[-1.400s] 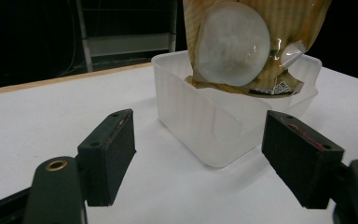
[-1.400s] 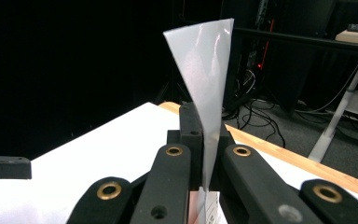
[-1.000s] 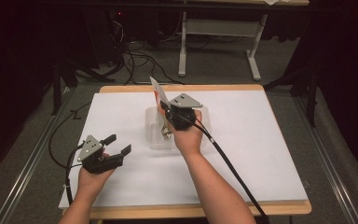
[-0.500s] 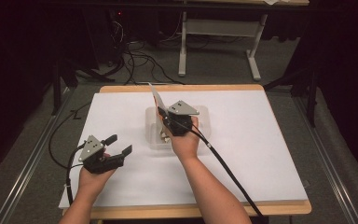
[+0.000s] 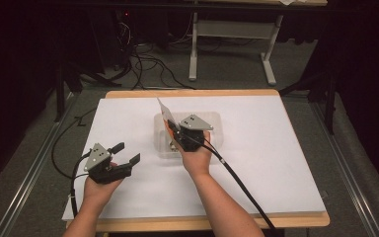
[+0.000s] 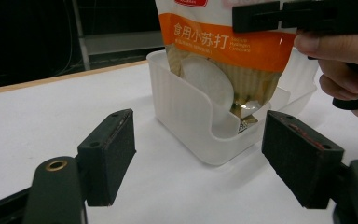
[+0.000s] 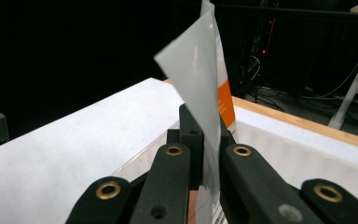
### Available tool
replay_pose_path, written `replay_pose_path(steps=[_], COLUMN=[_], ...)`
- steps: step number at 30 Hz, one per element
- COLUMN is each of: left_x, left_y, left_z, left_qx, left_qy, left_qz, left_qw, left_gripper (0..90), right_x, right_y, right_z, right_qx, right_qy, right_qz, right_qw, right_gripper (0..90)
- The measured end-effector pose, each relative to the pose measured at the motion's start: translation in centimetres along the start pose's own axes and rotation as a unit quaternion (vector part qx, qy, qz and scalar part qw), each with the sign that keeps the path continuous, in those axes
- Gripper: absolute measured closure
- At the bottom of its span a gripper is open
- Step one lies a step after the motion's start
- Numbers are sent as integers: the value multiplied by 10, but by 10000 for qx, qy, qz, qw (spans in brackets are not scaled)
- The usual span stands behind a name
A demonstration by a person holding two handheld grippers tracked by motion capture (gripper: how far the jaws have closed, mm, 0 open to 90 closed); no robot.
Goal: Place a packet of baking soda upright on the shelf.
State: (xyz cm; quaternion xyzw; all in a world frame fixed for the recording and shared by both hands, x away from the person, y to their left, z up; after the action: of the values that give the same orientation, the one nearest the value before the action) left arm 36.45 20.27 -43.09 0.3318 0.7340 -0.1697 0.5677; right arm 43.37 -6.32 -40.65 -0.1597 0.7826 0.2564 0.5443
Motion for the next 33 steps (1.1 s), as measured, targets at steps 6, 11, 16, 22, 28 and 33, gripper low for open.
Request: replay_pose_path(steps=[6,11,16,22,28,33], left_x=[0,0,0,0,0,0], left_y=[0,0,0,0,0,0], left_z=[1,1,0,0,0,1], left_qx=[0,-3,-7,-5,-8,-11], left_qy=[13,13,16,17,18,16], left_qz=[11,8,22,27,30,34], left_qw=[10000,10000,10000,10000,10000,10000], left_gripper=[260,261,260,261,261,261], right_x=[2,11,14,18,29,26], right_y=[1,4,-2,-1,-1,0], right_z=[-4,-1,5,5,6,4], right_qx=[-35,118,76,88,84,91], right_qy=[7,117,313,403,479,434], right_qz=[-16,-16,131,119,190,223], right_qw=[10000,9999,9994,9991,9986,9988], right_gripper=[853,724,896,900,900,871])
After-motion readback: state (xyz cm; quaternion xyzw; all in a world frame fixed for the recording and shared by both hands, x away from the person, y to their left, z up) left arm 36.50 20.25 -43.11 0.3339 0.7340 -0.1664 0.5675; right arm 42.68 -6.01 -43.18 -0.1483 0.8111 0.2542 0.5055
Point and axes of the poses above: each handheld gripper's, and its own axes: z roughly forward along the jaws, x roughly out of its underside, y roughly to its left, the point moved 1 cm from there along z, roughly forward along the jaws, and after that the axes turned 12 degrees about z, right-handed, at the moved point
